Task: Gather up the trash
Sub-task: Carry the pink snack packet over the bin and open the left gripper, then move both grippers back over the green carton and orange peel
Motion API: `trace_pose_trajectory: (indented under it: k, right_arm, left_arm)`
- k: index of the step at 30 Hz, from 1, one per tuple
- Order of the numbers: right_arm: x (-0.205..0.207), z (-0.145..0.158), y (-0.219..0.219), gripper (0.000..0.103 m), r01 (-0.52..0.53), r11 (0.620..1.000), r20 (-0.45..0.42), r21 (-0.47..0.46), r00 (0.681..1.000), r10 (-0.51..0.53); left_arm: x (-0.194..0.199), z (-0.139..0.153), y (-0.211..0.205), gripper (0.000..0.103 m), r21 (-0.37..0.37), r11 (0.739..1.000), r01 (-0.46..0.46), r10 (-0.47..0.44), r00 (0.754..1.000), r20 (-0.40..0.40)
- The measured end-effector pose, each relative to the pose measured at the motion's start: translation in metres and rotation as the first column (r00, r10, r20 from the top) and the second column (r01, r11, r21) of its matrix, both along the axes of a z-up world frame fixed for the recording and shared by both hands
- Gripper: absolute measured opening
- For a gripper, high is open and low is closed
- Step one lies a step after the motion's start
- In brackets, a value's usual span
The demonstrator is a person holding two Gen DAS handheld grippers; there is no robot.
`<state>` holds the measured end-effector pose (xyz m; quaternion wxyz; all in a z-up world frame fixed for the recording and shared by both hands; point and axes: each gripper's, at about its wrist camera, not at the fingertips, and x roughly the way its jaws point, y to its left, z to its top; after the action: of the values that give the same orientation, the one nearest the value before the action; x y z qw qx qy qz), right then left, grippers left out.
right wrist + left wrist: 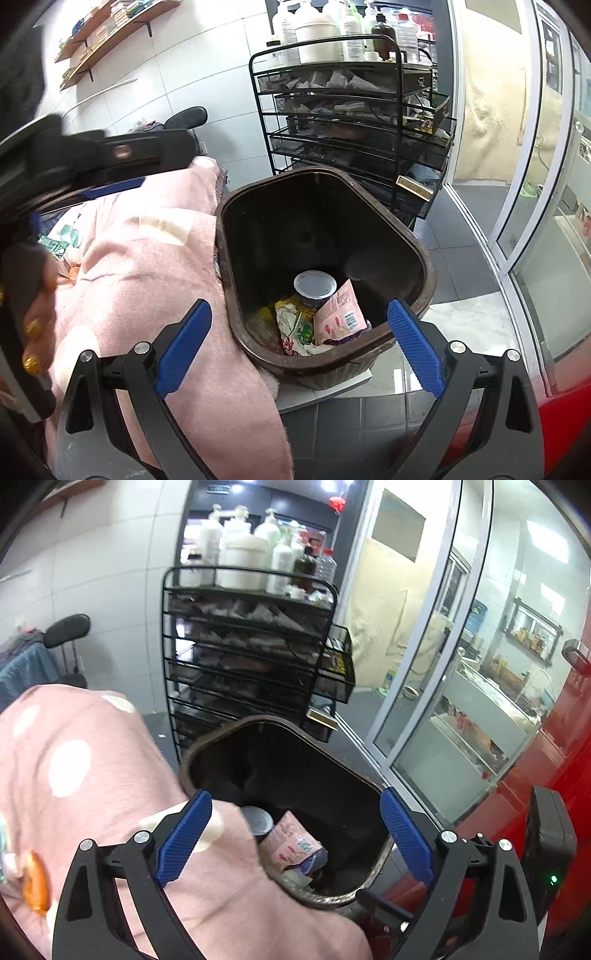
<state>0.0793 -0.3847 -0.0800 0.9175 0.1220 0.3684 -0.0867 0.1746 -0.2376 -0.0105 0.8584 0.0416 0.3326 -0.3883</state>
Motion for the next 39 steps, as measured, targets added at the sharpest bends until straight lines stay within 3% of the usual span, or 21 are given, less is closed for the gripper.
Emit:
trace_pose_trajectory:
  k: [10,21,30,39]
  right_arm:
    - [0.013,0.005,0.018,0.095,-0.036,0.999,0.001,-0.018,0.999,0.036]
    - [0.028,0.016,0.055,0.095,-0.123,0.992,0.022,-0.037,0.992,0.124]
    - [0.044,0.025,0.102,0.095,-0.238,0.97,0.03,-0.056,0.97,0.24]
    - [0.062,0.031,0.156,0.095,-0.374,0.925,0.021,-0.068,0.926,0.376]
  left_arm:
    - [-0.011,0.024,0.055,0.097,-0.062,0.992,-0.114,0.117,0.992,0.056]
    - [-0.024,0.016,0.12,0.098,-0.06,0.962,-0.266,0.269,0.961,0.062]
    - [-0.03,0.003,0.187,0.098,-0.043,0.909,-0.414,0.416,0.908,0.047]
    - [-0.032,-0.015,0.249,0.097,-0.027,0.847,-0.531,0.531,0.847,0.005]
